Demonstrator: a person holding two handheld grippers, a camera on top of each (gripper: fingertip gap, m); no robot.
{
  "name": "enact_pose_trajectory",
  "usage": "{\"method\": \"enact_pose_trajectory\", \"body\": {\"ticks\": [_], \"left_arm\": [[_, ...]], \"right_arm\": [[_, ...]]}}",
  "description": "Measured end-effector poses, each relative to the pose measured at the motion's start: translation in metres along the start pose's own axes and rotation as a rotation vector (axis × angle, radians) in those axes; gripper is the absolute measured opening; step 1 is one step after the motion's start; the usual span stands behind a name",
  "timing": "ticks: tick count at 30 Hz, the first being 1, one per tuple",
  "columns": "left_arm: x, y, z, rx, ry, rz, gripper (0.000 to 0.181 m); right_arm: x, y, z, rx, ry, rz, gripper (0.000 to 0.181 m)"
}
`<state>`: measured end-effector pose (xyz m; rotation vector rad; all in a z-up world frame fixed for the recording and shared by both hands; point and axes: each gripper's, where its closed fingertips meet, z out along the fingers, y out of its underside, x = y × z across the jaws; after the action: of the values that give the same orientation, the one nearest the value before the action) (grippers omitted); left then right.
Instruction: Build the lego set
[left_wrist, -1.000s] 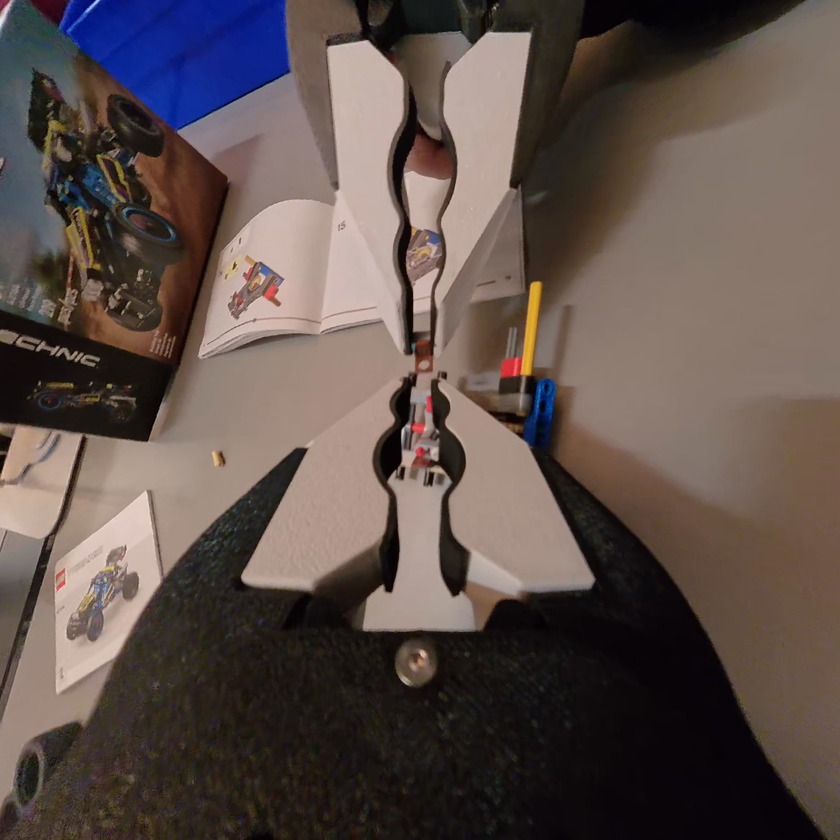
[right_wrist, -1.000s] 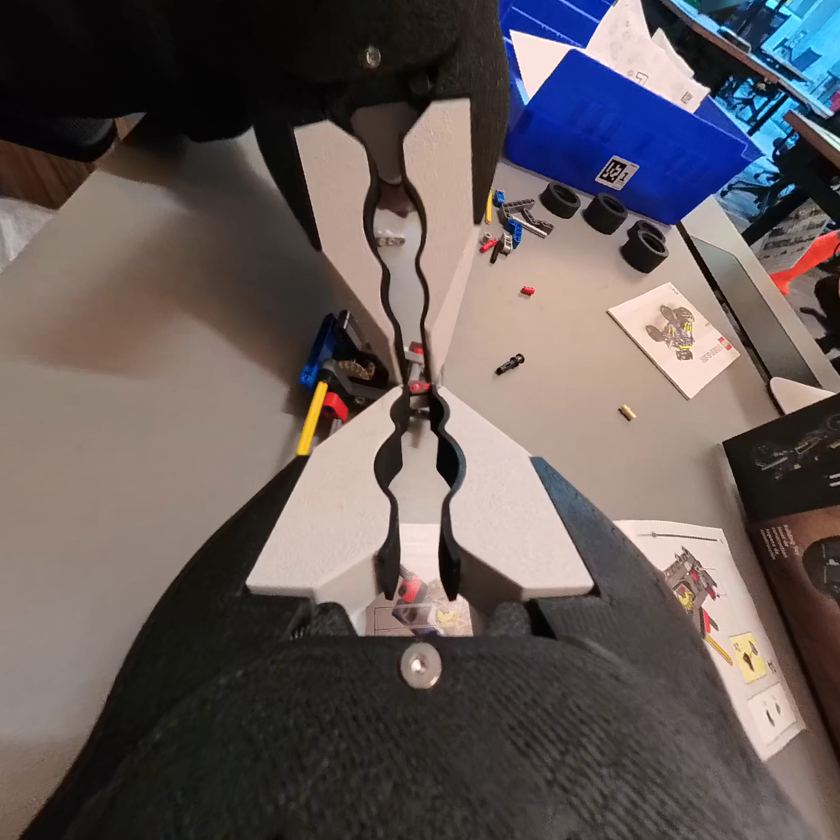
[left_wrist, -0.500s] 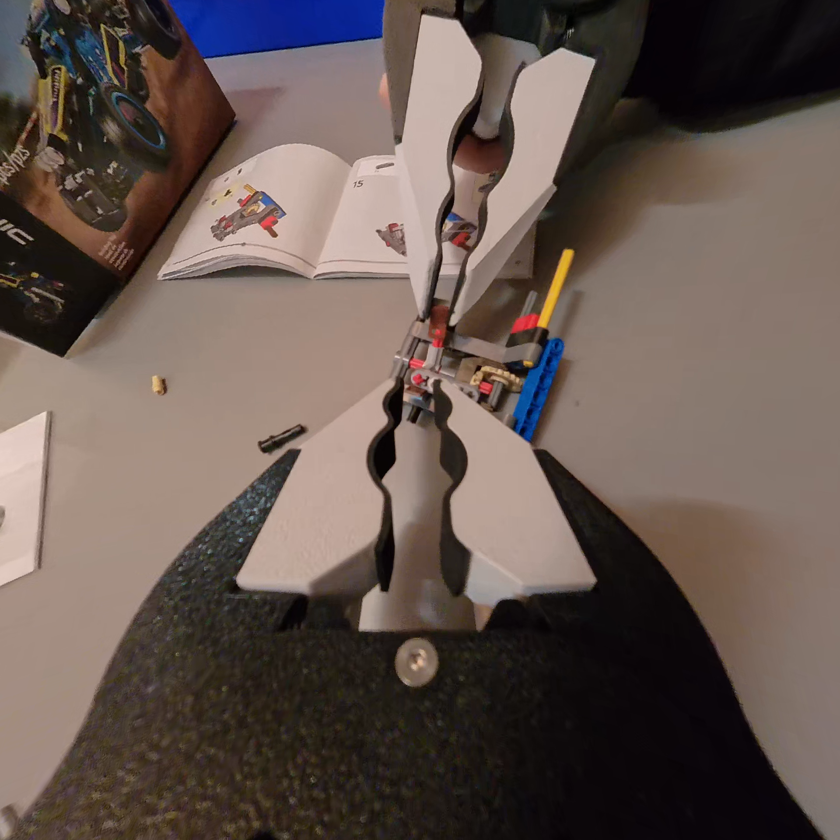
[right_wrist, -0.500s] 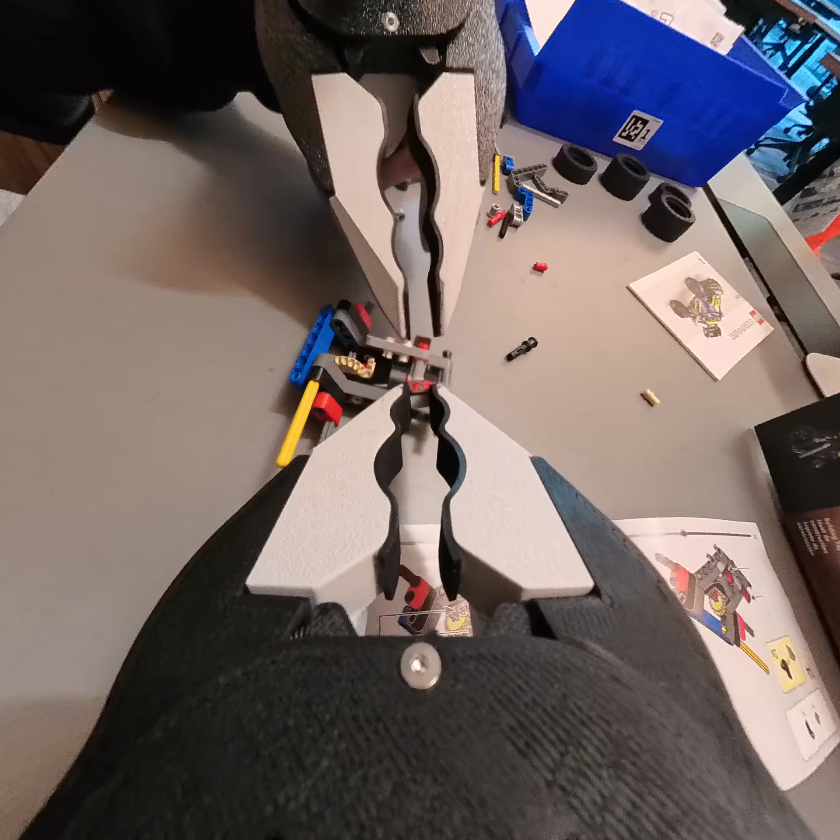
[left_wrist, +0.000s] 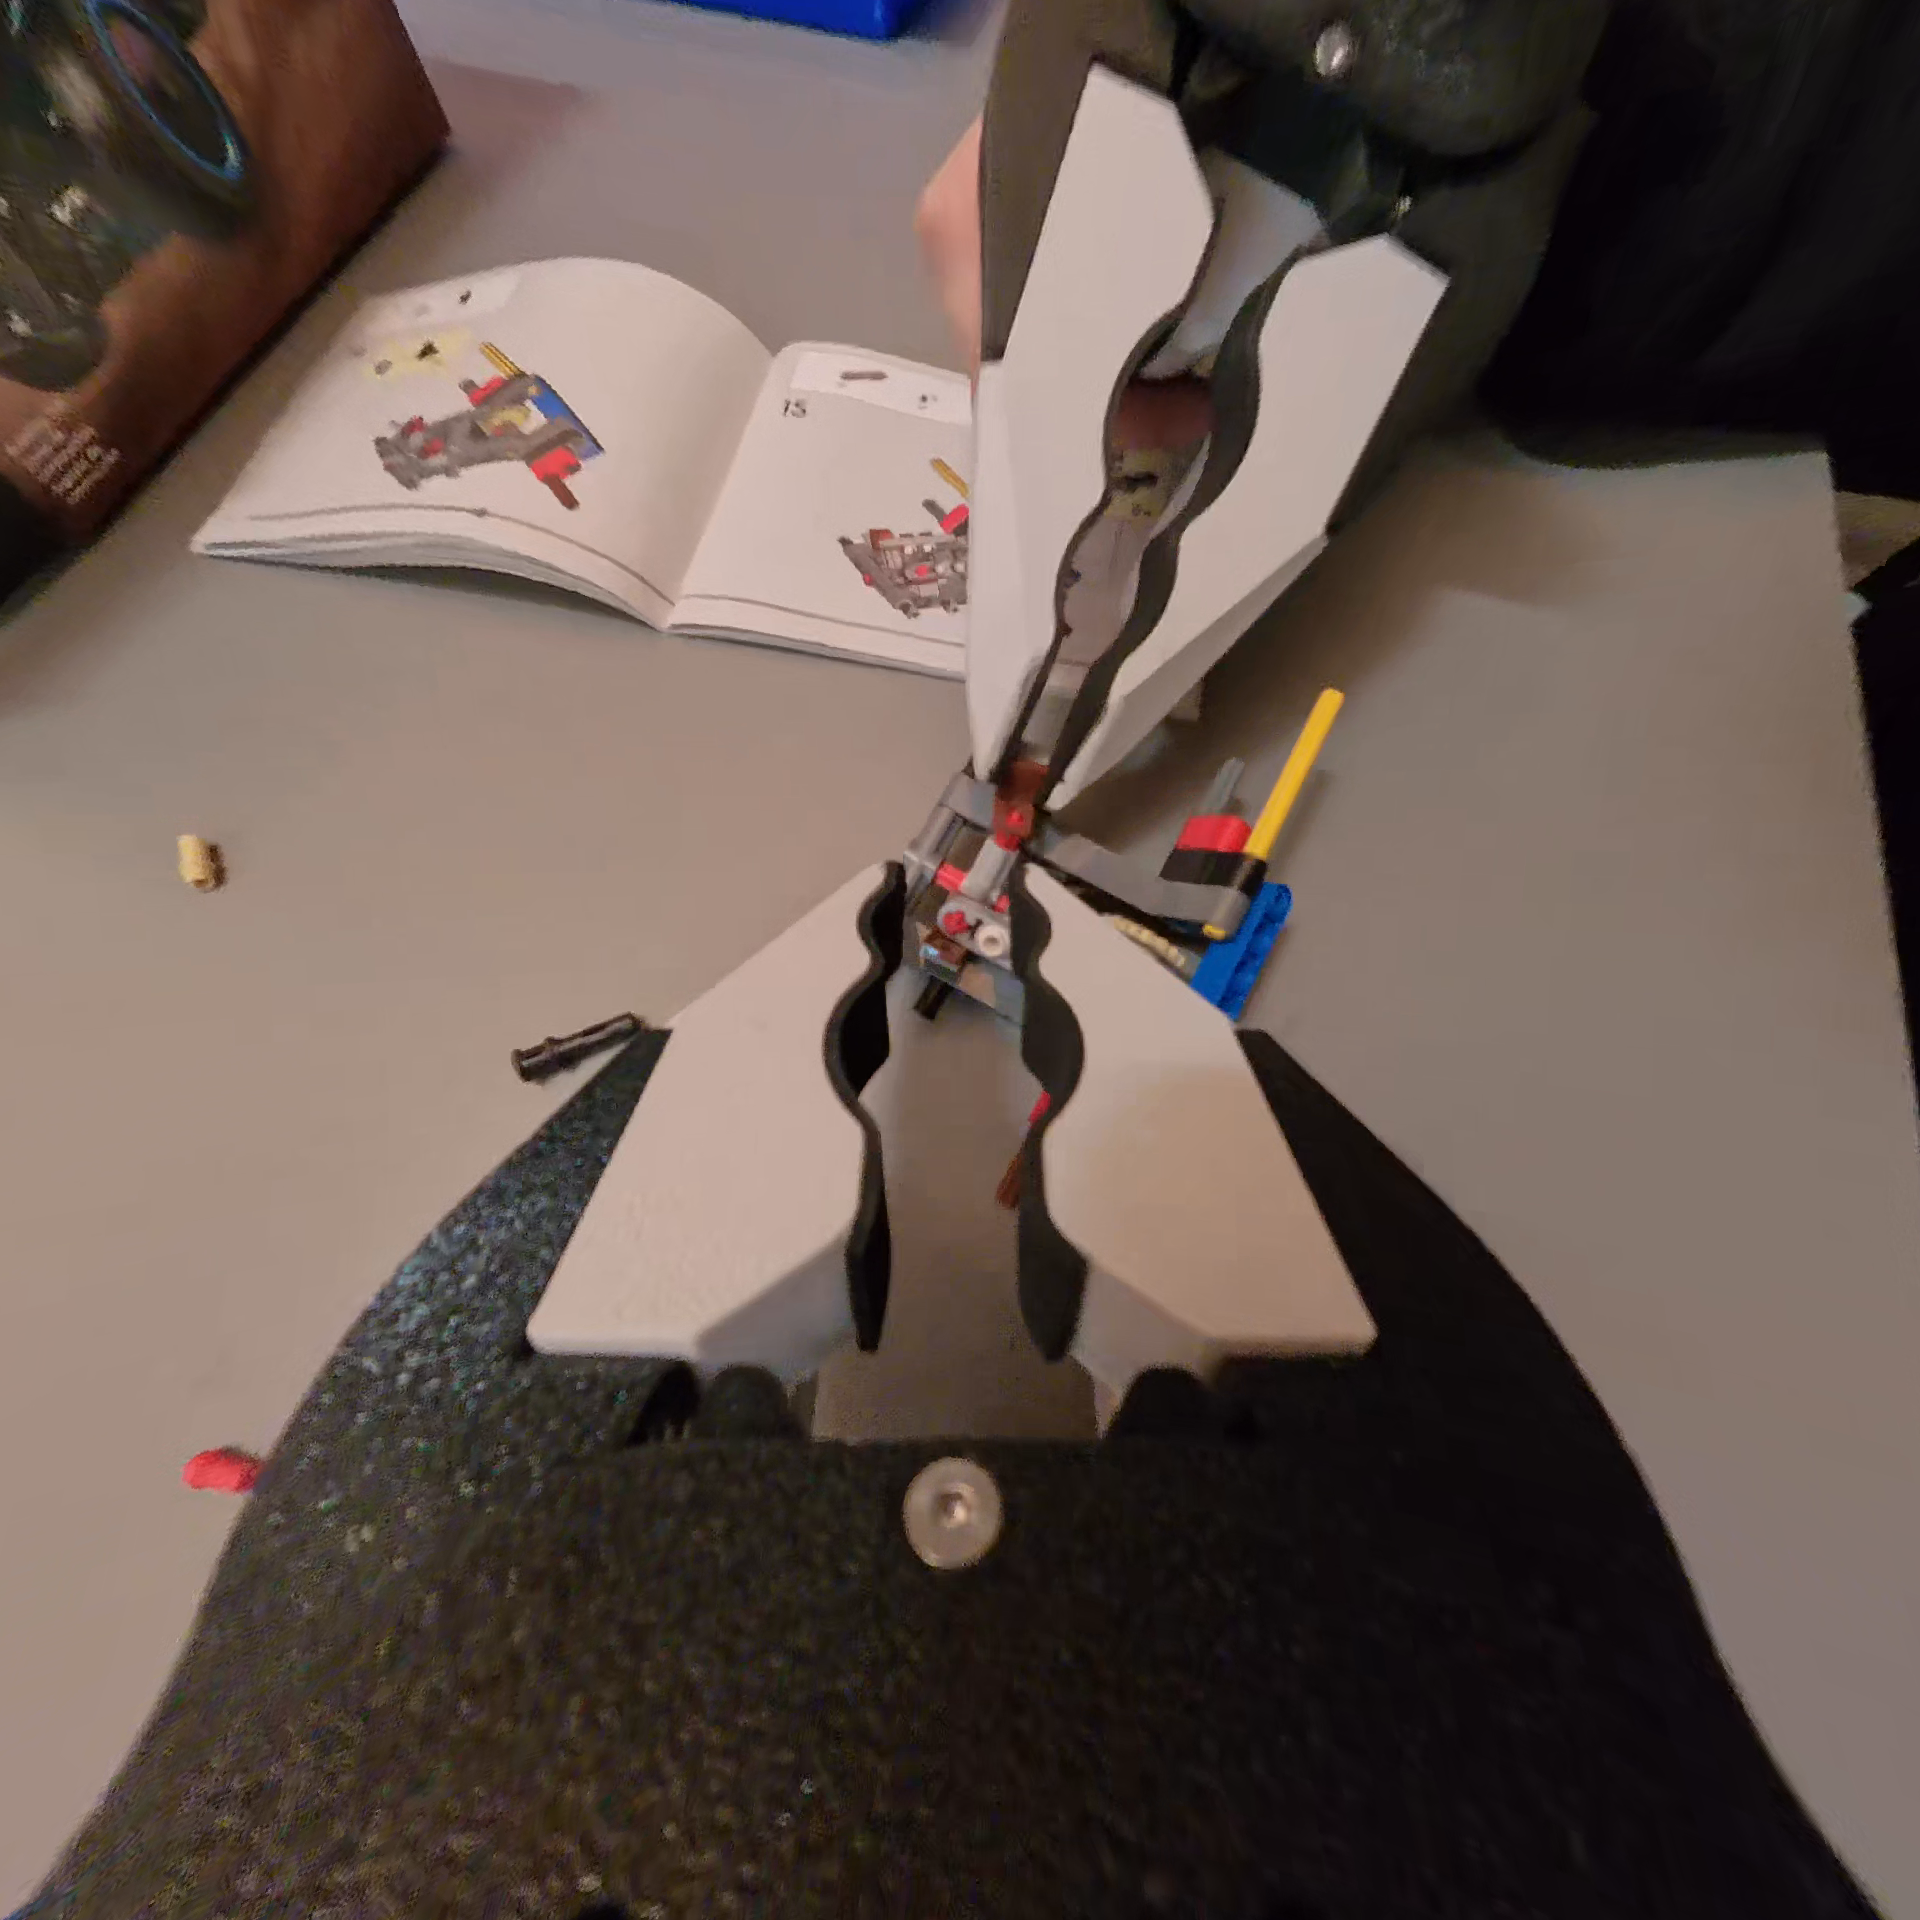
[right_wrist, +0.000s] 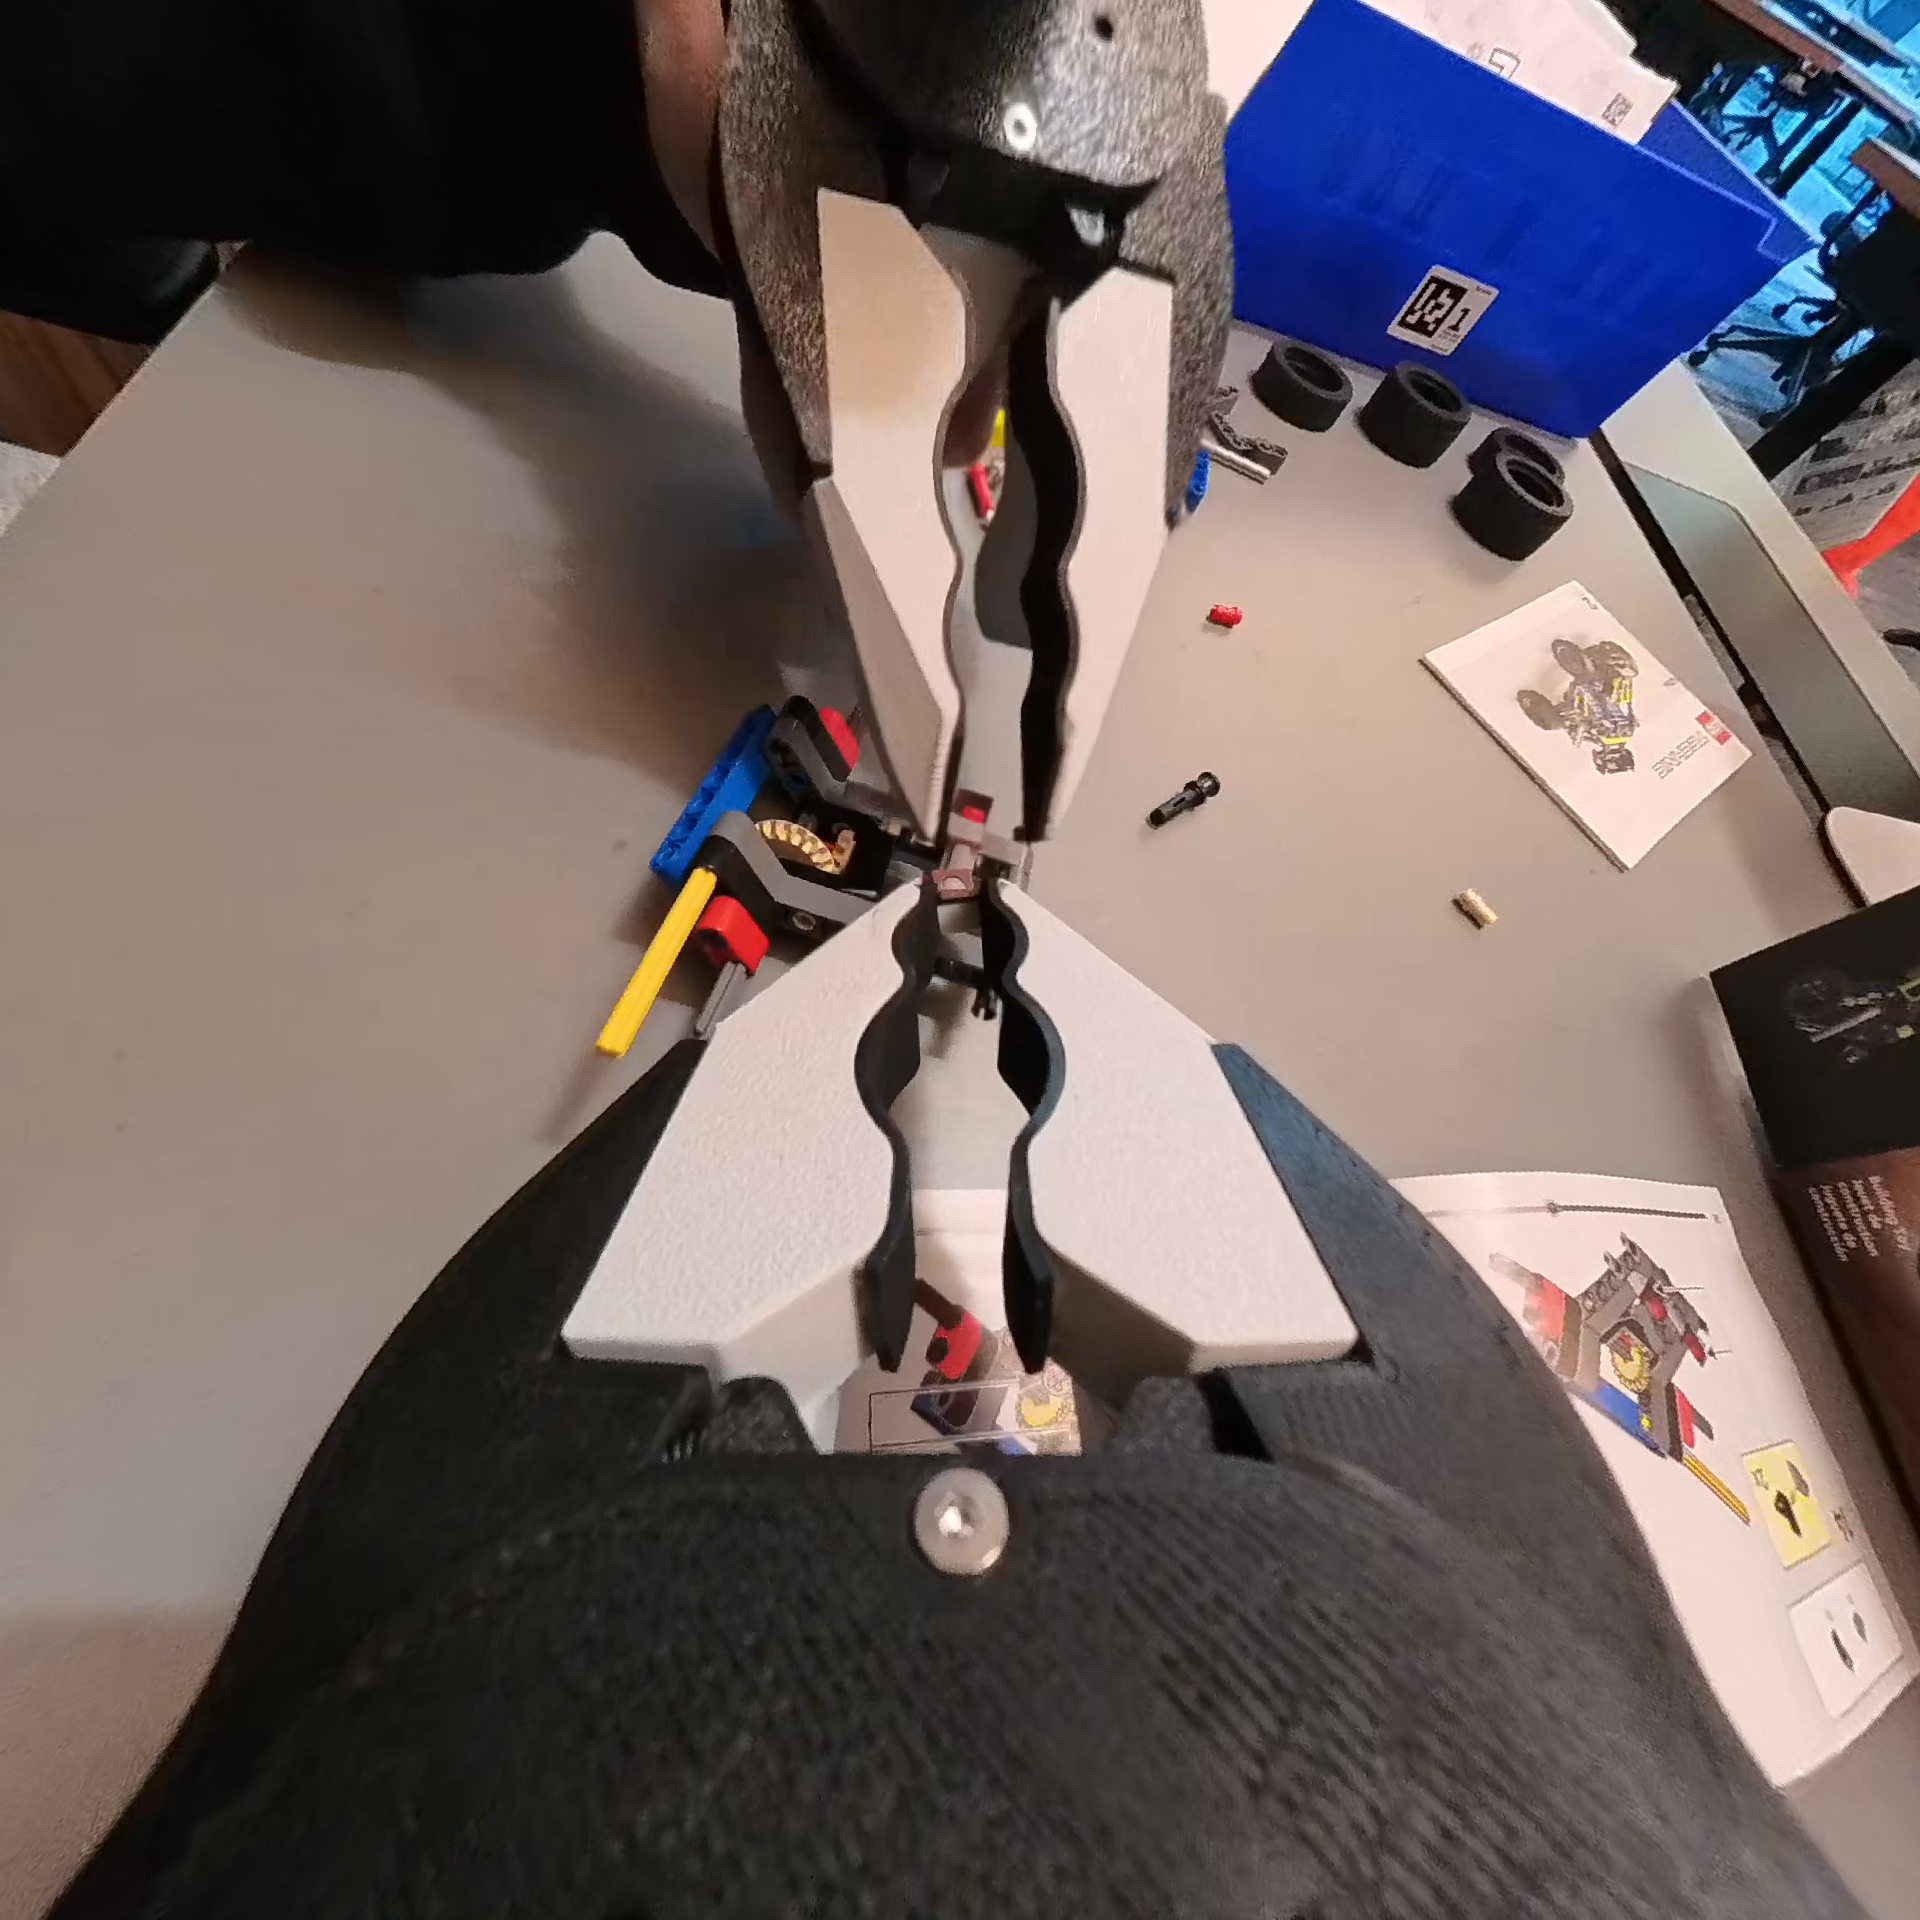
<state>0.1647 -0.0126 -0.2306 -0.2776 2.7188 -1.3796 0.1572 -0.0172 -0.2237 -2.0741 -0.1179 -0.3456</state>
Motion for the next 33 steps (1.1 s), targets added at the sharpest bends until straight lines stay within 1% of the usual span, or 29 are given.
{"method": "enact_pose_trajectory", "body": {"ticks": [2, 5, 14, 24, 27, 33], "left_arm": [[-0.002, 0.005, 0.002, -0.027, -0.011, 0.017, 0.012], [0.001, 0.006, 0.003, -0.018, -0.001, 0.017, 0.009], [0.002, 0.008, 0.001, 0.023, -0.03, 0.006, 0.009], [0.001, 0.008, 0.001, 0.02, -0.051, 0.034, 0.007], [0.002, 0.009, 0.001, 0.018, -0.052, 0.059, 0.005], [0.002, 0.009, 0.001, 0.016, -0.062, 0.061, 0.005]], "right_arm": [[0.001, 0.0, -0.002, 0.004, 0.01, 0.008, 0.006], [0.002, 0.0, -0.003, 0.007, 0.016, 0.028, 0.006], [0.0, 0.004, 0.001, -0.029, 0.0, 0.026, 0.006], [0.0, 0.009, 0.008, -0.073, -0.019, 0.057, 0.006], [0.0, 0.008, 0.009, -0.076, -0.039, 0.096, 0.006], [0.001, 0.008, 0.01, -0.079, -0.021, 0.061, 0.006]]}}
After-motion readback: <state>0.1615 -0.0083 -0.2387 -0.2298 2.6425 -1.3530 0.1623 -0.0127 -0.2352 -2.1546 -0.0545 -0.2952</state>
